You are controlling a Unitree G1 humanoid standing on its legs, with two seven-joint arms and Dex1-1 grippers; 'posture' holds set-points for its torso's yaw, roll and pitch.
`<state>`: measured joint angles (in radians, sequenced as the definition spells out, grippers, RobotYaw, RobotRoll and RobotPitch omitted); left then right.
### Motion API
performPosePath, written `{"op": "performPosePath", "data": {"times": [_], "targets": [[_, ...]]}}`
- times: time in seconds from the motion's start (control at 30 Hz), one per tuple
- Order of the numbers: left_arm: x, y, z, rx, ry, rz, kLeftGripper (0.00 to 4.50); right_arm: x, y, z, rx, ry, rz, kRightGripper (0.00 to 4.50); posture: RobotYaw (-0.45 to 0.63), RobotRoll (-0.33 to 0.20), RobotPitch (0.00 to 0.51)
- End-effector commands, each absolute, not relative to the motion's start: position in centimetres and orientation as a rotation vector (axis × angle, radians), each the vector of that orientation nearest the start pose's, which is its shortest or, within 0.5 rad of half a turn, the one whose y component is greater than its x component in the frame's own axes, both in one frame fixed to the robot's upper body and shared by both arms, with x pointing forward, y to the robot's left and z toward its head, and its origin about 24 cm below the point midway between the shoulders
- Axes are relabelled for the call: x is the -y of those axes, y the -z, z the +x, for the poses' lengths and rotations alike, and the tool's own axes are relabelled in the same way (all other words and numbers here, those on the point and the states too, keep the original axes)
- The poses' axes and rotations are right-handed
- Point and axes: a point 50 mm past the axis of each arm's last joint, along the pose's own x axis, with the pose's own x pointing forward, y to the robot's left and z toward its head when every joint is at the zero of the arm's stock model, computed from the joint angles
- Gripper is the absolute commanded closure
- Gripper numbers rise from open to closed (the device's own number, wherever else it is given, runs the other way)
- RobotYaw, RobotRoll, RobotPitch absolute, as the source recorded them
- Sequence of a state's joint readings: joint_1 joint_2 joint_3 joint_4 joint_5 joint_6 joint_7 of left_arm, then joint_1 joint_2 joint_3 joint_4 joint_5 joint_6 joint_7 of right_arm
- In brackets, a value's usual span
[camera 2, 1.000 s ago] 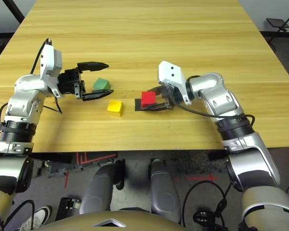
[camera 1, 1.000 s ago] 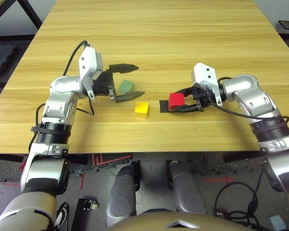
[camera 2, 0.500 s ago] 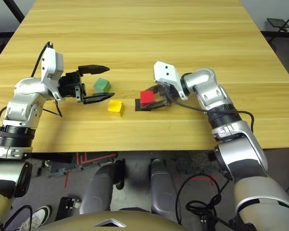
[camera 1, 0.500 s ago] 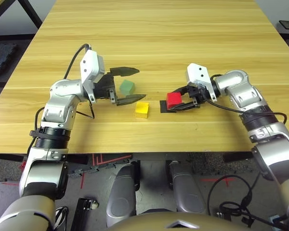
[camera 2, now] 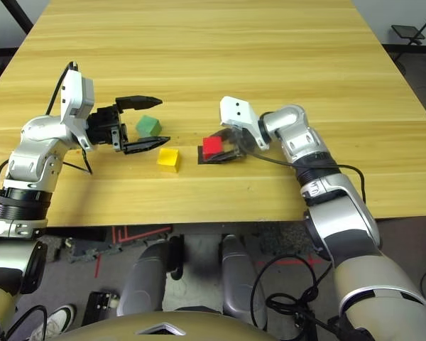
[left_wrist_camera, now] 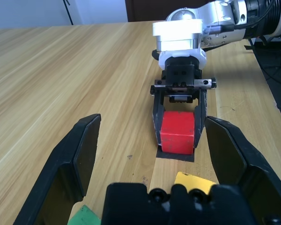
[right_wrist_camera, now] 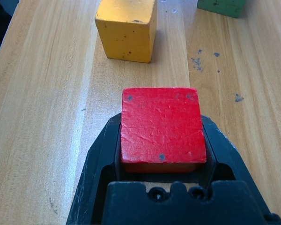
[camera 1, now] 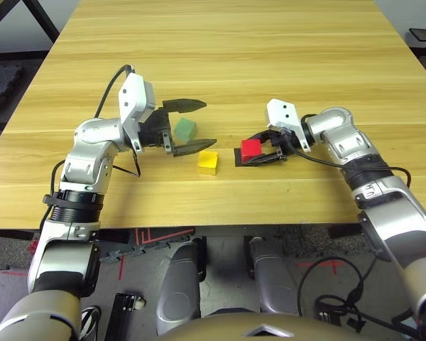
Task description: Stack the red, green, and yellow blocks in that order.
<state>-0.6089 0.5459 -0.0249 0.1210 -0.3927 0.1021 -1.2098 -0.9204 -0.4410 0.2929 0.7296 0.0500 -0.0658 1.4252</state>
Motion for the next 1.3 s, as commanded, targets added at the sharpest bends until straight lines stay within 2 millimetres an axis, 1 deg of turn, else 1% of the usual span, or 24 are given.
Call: {"op": "performPosePath", "data": {"times": [0.03, 0.47, 0.53, 0.6, 0.63, 0.7, 0.77, 1.0, 1.1, 1.2, 1.3], "targets": [[-16.3, -19.2, 30.5, 0.237, 1.288, 0.366, 0.0, 13.2, -14.7, 35.6, -0.218, -1.504, -0.626, 2.41, 0.52, -0.015, 0.226], [-16.0, -19.2, 30.6, 0.247, 1.281, 0.358, 0.0, 12.8, -14.4, 35.5, -0.217, -1.518, -0.602, 2.41, 0.52, -0.015, 0.226], [-16.0, -19.2, 30.6, 0.249, 1.281, 0.358, 0.0, 12.7, -14.4, 35.4, -0.221, -1.525, -0.599, 2.41, 0.52, -0.022, 0.218], [-16.0, -19.2, 30.7, 0.251, 1.281, 0.359, 0.0, 12.8, -14.4, 35.4, -0.225, -1.528, -0.597, 1.67, 0.52, -0.023, 0.213], [-16.0, -19.2, 30.7, 0.252, 1.281, 0.359, 0.0, 12.9, -14.4, 35.4, -0.229, -1.527, -0.596, 1.47, 0.52, -0.023, 0.213], [-16.0, -19.2, 30.8, 0.252, 1.281, 0.361, 0.0, 13.0, -14.5, 35.5, -0.23, -1.521, -0.595, 0.82, 0.51, -0.023, 0.209], [-16.0, -19.3, 30.9, 0.253, 1.28, 0.362, 0.0, 13.0, -14.7, 35.6, -0.229, -1.513, -0.593, 0.08, 0.51, -0.023, 0.205], [-15.9, -19.4, 31.1, 0.256, 1.284, 0.365, 0.0, 13.1, -15.6, 35.7, -0.211, -1.515, -0.597, 0.03, 0.5, -0.022, 0.197], [-15.8, -19.5, 31.2, 0.257, 1.289, 0.366, 0.0, 13.2, -16.6, 35.7, -0.191, -1.521, -0.59, 0.03, 0.5, -0.02, 0.194], [-15.8, -19.4, 31.4, 0.254, 1.288, 0.366, 0.0, 13.3, -17.7, 35.7, -0.185, -1.524, -0.55, 0.03, 0.49, -0.022, 0.192], [-15.6, -19.3, 31.5, 0.253, 1.291, 0.361, 0.0, 13.4, -18.7, 35.8, -0.2, -1.503, -0.444, 0.03, 0.49, -0.023, 0.187]]}}
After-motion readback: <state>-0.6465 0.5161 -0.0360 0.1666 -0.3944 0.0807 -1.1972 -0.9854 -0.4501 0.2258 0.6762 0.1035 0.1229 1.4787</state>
